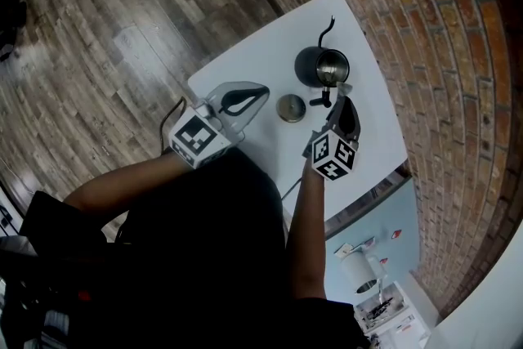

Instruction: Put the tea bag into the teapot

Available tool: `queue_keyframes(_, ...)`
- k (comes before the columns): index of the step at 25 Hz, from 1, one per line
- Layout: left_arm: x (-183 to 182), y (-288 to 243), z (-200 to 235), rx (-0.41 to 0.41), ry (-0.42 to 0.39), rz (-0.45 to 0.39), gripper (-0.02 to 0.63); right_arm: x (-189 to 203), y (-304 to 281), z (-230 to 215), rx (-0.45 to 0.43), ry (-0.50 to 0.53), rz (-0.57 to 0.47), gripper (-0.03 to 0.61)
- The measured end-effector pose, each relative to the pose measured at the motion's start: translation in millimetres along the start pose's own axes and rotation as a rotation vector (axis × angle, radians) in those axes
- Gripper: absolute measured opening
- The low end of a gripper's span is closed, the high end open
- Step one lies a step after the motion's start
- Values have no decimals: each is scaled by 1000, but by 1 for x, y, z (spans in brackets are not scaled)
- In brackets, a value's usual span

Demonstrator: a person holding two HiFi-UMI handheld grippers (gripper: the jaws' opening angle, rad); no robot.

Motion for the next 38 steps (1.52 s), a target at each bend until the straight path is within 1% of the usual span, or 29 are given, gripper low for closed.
queue_keyframes(11, 3, 1, 1, 9, -7, 13, 0, -3, -10, 7, -20, -20, -3, 8)
queue_keyframes(15, 3, 2, 4, 21, 6, 16, 0, -5, -14, 9, -24, -24, 2, 8)
queue_keyframes(31, 6, -1, 7, 22, 32, 23, 0, -6, -25, 13, -34, -24, 17, 8)
queue_keyframes(38, 8, 1, 4, 11, 25, 30, 0, -3, -29, 13, -69, -36, 19, 22)
Point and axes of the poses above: the fingertips, and each gripper's own axes: y backward along the fingers, z to its left, x out of its underside, the point moved 10 cm from there along y, backward along the fingers, and after that the axes turned 4 degrees about -x, right-handed, at the moved point
